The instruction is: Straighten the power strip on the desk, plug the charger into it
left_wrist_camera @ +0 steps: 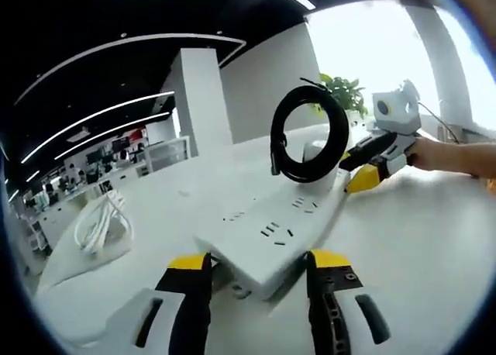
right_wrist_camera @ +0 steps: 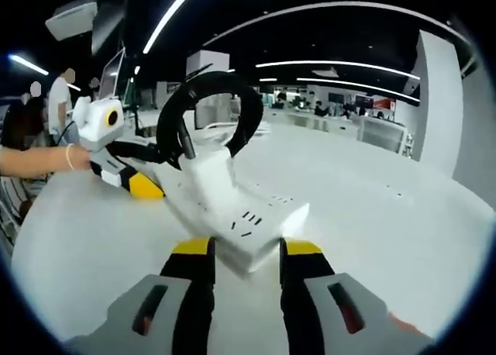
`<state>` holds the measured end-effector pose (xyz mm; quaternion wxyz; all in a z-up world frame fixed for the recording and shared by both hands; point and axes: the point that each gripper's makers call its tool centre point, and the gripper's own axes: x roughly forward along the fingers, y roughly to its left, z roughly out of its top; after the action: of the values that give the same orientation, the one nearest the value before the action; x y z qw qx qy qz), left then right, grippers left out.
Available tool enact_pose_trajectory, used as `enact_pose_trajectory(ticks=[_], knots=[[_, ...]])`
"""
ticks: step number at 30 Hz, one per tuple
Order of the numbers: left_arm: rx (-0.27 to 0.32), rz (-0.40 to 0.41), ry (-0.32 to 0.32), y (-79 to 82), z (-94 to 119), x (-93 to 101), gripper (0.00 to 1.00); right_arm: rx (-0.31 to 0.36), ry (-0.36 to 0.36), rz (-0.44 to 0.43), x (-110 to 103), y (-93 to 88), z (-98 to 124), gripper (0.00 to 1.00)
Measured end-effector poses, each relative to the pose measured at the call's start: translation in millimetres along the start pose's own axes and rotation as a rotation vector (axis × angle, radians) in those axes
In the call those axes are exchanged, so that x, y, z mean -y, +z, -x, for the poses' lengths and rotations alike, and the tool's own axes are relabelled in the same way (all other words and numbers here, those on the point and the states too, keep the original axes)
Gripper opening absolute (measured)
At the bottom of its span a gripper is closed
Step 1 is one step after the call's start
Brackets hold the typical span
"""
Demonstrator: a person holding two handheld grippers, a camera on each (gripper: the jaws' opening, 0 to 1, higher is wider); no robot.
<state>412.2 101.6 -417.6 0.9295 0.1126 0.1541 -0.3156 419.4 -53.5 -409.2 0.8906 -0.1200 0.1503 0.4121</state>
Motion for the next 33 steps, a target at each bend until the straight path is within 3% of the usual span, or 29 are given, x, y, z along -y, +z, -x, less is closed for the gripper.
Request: enact_pose_trajectory(ticks=[33], knots=[[0.008, -0.022, -0.042, 0.5, -0.8, 2.6, 0.48, -0.014, -0.024, -0.034, 2.1, -2.8, 7.0, 0.28]])
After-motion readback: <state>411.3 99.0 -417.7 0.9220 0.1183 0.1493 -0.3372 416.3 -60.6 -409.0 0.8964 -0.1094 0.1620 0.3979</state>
